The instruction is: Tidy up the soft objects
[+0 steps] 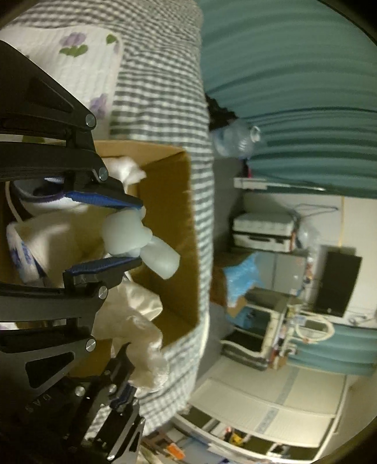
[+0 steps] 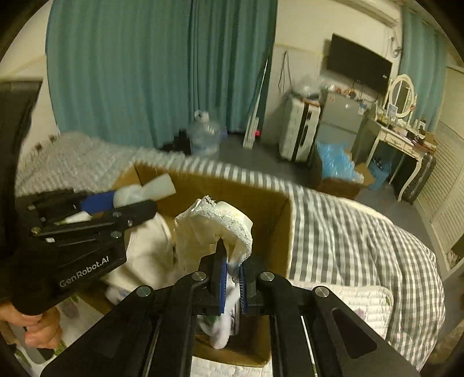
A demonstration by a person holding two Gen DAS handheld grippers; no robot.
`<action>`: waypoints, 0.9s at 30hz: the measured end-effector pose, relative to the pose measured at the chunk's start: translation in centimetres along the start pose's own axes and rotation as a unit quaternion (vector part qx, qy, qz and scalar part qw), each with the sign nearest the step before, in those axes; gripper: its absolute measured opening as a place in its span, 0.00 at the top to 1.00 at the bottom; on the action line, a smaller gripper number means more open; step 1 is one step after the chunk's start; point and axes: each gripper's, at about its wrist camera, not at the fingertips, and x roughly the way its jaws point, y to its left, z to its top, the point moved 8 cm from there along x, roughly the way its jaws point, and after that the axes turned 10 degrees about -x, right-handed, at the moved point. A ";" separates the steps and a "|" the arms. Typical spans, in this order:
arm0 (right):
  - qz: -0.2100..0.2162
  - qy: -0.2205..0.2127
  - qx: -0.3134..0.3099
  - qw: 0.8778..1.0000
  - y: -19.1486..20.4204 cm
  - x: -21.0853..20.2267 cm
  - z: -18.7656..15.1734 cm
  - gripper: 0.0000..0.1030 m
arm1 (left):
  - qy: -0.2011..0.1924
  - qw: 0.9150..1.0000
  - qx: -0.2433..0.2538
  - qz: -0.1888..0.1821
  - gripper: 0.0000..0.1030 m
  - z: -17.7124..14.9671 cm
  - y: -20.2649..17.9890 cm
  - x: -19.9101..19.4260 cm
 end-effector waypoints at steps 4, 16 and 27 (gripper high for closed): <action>0.001 0.035 -0.020 0.999 0.7 1.7 -1.7 0.94 | 0.042 0.999 -0.021 0.000 0.66 -1.2 0.2 1.6; 0.001 0.046 -0.012 0.999 1.1 1.9 -2.5 0.46 | 0.074 0.996 -0.042 -0.001 0.41 -1.2 0.1 1.0; -0.001 -0.017 0.010 1.000 -0.7 -3.4 -0.3 0.37 | 0.014 0.998 -0.057 -0.005 0.29 2.4 0.5 -3.4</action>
